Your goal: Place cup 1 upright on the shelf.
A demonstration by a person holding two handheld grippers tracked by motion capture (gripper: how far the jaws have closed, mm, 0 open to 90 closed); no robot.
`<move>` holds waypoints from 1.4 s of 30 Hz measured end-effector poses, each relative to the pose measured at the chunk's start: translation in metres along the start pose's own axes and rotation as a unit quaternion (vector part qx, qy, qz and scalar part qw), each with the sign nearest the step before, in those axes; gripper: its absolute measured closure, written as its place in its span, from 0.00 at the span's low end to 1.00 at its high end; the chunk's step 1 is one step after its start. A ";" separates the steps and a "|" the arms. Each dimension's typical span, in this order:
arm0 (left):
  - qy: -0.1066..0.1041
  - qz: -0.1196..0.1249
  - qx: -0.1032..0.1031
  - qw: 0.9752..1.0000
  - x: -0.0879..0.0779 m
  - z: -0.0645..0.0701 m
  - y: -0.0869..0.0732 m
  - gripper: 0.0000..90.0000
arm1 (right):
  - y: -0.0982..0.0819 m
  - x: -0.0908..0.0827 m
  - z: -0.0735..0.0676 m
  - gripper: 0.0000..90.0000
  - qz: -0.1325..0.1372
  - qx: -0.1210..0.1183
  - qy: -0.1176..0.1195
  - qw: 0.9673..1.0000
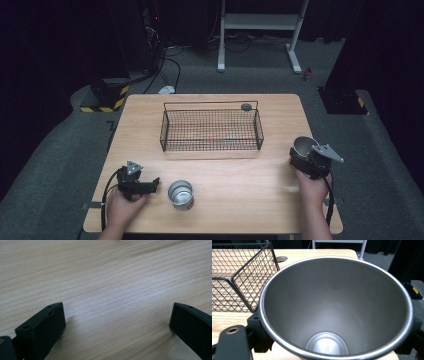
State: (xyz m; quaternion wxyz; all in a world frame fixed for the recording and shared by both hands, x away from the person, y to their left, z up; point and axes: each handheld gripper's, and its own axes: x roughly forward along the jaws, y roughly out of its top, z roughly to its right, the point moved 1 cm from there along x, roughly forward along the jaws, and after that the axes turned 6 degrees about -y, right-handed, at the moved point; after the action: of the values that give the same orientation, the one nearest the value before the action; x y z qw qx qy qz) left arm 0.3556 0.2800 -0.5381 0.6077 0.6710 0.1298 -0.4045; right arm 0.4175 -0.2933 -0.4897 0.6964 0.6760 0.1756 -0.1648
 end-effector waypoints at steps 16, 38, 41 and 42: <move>0.001 0.002 -0.002 1.000 0.000 0.000 0.000 0.01 | 0.005 -0.008 -0.007 0.16 0.010 -0.011 0.005 1.000; 0.004 0.004 -0.004 1.000 0.000 0.000 0.000 0.02 | 0.008 -0.027 -0.036 0.16 0.021 -0.032 0.049 0.998; 0.004 0.004 -0.004 1.000 0.000 0.000 0.000 0.02 | 0.010 -0.029 -0.040 0.16 0.025 -0.030 0.059 0.998; 0.004 0.003 -0.004 1.000 0.000 0.000 0.000 0.02 | 0.010 -0.030 -0.042 0.16 0.027 -0.029 0.062 0.997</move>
State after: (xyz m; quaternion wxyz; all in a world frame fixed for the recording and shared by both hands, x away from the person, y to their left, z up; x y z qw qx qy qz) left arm 0.3560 0.2803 -0.5380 0.6111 0.6708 0.1318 -0.3990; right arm 0.3946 -0.2513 -0.4672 0.7073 0.6692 0.2052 -0.0987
